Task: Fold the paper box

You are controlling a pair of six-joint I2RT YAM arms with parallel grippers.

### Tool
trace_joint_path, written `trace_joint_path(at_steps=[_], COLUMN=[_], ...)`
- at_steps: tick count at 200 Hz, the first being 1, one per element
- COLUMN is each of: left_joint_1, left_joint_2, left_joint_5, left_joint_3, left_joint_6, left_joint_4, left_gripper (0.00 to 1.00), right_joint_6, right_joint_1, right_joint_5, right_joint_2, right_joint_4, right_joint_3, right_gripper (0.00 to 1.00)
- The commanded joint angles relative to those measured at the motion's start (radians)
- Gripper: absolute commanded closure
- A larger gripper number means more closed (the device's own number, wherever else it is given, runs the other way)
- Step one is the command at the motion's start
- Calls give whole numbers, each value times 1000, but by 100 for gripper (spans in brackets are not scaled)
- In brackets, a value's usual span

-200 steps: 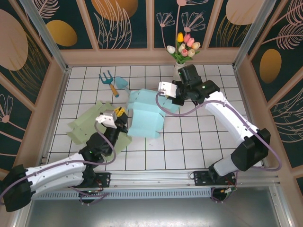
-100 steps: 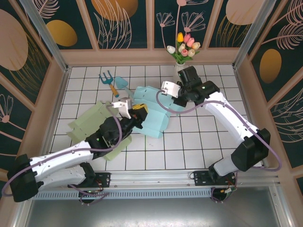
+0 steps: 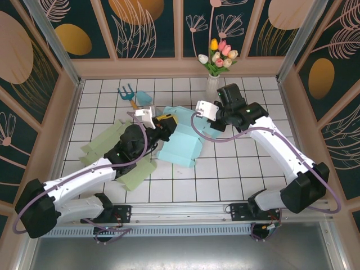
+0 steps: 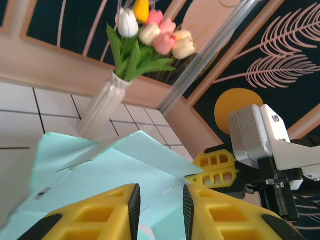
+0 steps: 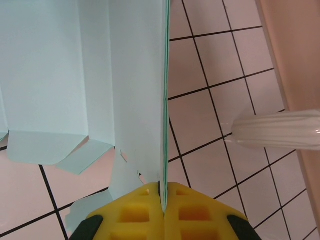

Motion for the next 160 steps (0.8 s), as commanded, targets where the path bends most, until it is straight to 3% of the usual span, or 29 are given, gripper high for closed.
trace_joint_path(at_steps=[1,55,89,160], left_joint_1=[2,18,33,93], left_joint_2=[35,90,79,120], left_joint_5=[51,-15,-112,-40], left_joint_3=[46,108,105,104], left_joint_6=[-63,-69,-61,-68], left_joint_4=[59,9,-46,-30], left_gripper=[68,68,65,63], right_joint_6=[9,7,1,-5], right_joint_1=[-4,-2,-2,-2], right_joint_5=[-22,-43,-41,-44], right_joint_2=[-23,-33,-39,-53], right_joint_4=[12,12,26,28], right_joint_3=[-20,-28,-38,-51], right_gripper=[100,100,100,100])
